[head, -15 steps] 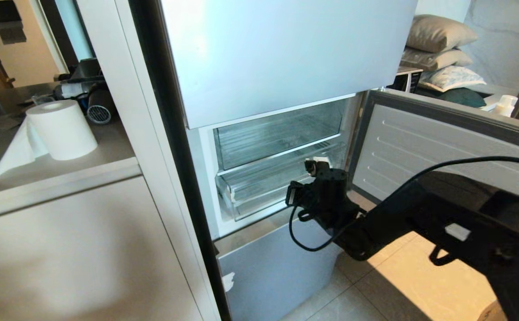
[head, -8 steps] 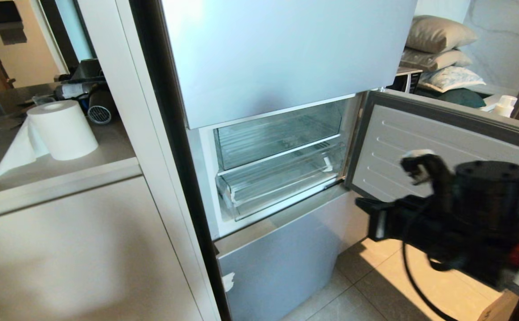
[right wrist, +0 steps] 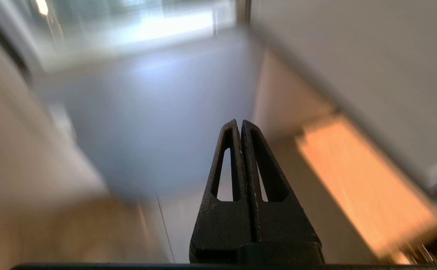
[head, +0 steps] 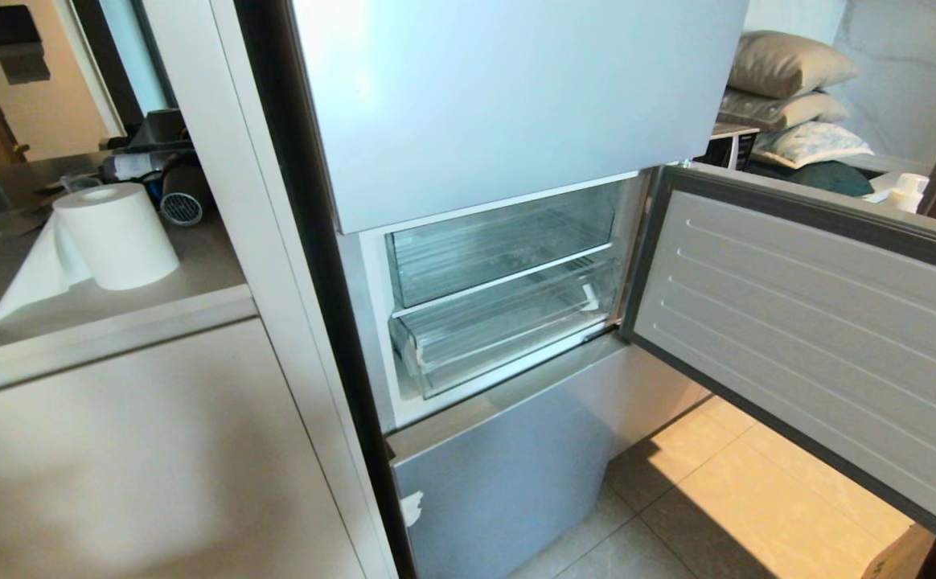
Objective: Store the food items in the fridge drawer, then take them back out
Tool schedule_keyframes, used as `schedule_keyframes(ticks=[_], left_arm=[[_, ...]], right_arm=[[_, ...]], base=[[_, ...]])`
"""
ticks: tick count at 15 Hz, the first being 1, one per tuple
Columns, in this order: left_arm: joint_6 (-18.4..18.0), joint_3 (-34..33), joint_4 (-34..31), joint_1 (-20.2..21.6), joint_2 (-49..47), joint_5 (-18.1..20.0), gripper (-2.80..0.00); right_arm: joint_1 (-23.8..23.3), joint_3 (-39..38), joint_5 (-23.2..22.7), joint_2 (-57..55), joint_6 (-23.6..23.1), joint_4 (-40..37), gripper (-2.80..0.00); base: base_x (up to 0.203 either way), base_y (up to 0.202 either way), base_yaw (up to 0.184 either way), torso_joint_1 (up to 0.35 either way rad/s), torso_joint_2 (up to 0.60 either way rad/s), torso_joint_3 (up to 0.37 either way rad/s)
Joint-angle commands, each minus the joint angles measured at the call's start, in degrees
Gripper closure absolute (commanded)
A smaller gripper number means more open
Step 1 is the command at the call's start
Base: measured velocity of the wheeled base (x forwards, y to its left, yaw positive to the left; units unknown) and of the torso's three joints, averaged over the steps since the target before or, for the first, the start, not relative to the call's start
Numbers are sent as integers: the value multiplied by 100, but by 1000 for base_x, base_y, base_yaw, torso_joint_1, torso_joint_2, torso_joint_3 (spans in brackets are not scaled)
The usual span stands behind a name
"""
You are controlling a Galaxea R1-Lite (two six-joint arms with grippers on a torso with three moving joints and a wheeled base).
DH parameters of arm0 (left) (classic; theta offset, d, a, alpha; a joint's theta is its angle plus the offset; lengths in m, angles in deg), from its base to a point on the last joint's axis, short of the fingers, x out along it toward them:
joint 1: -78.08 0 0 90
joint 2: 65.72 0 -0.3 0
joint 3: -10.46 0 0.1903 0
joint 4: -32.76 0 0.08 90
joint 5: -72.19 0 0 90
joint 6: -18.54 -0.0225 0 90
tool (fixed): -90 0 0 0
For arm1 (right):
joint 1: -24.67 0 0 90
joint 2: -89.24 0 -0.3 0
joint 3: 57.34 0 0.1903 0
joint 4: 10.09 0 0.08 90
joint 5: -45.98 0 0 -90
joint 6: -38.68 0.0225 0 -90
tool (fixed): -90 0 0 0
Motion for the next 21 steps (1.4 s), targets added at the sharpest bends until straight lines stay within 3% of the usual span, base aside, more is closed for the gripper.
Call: schedule_keyframes(ticks=[1,5,9,12,15,18,21], left_arm=[[1,0,0,0,-2,-1,0],[5,0,0,0,-2,-1,0],[-27,26,-70,0,-2,-1,0],[-10,0,-9,0,-11,-1,0],[9,-2,45,0,-2,-11,0],[20,946,-10,-4,-290,42,0],[170,1500,-41,-118,-1759,448,0]], right_arm=[[-417,-419,-426,734,-425,-1166,0],[-479,-417,-418,686,-474,-1213,0],[-1346,-410,-412,578,-783,-1226,0],[-1543,-444,-419,684,-732,-1173,0],[-1558,-487,-414,685,-241,-1039,0],[-1558,-476,-419,685,-397,-1042,0],[-1964,-437,-359,627,-663,-1157,0]], base=[[0,0,0,0,0,0],[0,0,0,0,0,0],[0,0,0,0,0,0],[0,0,0,0,0,0],[0,0,0,0,0,0],[0,0,0,0,0,0],[0,0,0,0,0,0]])
